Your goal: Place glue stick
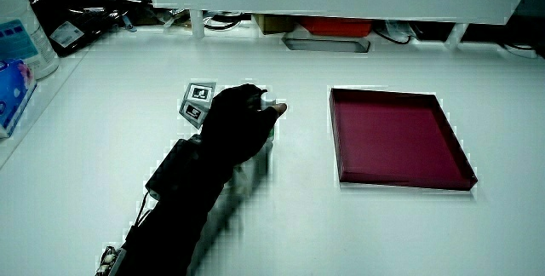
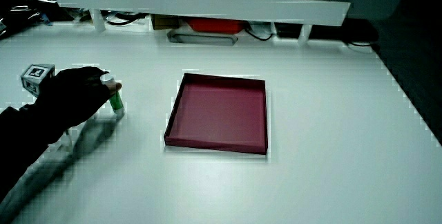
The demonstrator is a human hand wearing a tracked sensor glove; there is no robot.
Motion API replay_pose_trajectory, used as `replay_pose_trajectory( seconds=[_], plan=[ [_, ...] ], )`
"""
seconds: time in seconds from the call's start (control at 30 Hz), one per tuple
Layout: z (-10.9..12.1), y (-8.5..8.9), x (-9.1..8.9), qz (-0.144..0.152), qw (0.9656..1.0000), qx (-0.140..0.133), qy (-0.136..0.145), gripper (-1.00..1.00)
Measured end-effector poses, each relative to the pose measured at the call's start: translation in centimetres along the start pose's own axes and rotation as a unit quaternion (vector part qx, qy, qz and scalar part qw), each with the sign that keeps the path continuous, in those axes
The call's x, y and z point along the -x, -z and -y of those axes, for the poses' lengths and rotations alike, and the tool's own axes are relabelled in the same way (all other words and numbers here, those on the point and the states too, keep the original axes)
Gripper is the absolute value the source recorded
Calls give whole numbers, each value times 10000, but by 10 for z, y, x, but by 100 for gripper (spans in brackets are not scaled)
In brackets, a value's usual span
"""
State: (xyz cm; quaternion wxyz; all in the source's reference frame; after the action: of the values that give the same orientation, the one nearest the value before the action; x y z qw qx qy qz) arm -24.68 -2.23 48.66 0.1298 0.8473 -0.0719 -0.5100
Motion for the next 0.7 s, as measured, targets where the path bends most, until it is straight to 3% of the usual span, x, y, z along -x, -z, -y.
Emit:
replay_pose_trajectory(
  seconds=[0.2, 0.33, 0.43, 0.47, 0.53, 0.7],
  plan=[
    [0, 3, 13, 79, 9999, -4, -92, 0],
    [0, 3, 12, 4, 10000, -26, -76, 0],
    [0, 3, 12, -48, 9998, -15, -176, -8],
    [-1, 3, 15, 24, 10000, -44, 16, -11],
    [0, 4, 10, -50, 9998, -2, -175, -17],
    [-1, 4, 13, -26, 9999, -18, -112, -31]
  ],
)
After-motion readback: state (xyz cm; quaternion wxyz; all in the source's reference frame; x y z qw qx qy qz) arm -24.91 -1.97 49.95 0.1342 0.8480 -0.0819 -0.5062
